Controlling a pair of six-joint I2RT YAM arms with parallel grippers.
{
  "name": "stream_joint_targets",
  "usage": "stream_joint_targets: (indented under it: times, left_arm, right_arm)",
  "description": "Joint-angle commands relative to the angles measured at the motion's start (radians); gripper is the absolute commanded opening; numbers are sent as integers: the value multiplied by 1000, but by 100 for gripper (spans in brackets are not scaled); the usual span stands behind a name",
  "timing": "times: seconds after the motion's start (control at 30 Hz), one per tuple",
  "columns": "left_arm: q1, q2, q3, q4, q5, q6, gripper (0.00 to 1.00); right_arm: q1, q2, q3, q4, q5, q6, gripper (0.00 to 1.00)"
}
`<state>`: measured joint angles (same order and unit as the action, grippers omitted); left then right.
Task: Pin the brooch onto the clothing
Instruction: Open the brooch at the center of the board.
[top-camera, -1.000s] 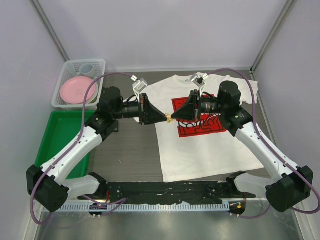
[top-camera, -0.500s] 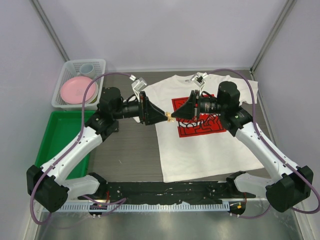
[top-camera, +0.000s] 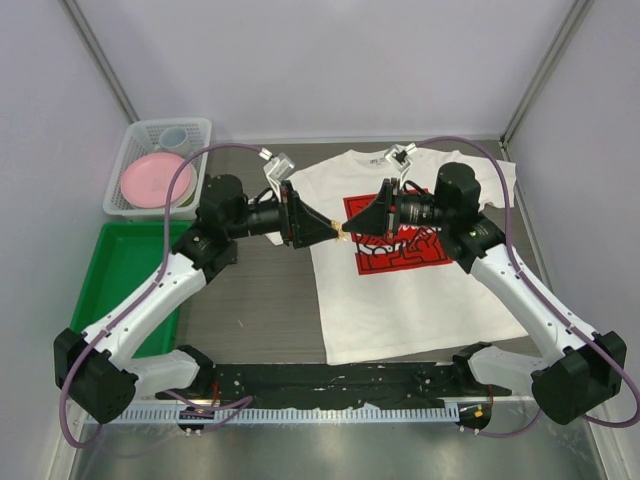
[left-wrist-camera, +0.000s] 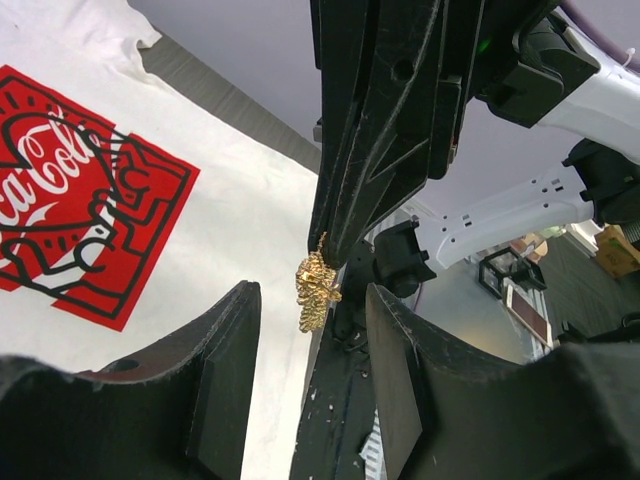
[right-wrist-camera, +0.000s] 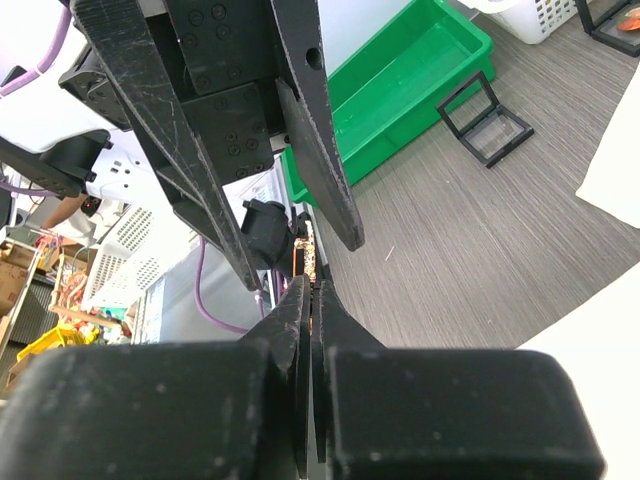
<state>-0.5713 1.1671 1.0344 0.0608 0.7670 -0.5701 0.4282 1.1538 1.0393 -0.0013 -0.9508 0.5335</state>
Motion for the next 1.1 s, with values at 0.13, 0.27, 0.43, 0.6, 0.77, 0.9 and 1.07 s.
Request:
stream_joint_targets:
  times: [0.13,0.27,0.43,0.6,0.77,0.9,1.07]
  left_arm:
    - [-18,19,10,50,-44,-19,43]
    - [-18,25,13,30,-81,-14,37]
    - [-18,26,13,-7,-107,2,26]
    - [-16,10,4,-51,-106,45,22]
    - [-10,-15,7,-120,-78,142,25]
    - [-6,-30,21,-191,-55,232,25]
    - [-1,-49,30,-249,-48,302,26]
  right_arm:
    - [1,-26,-4,55,18,19,1]
    - [1,-29,-4,63,14,25,1]
    - [3,-28,-2,61,11,23,1]
    - [1,-28,7,40,9,-4,1]
    - [0,-26,19,7,3,-38,1]
    - [0,-25,28,-37,3,-73,1]
    - [0,-22,45,-77,1,-109,1]
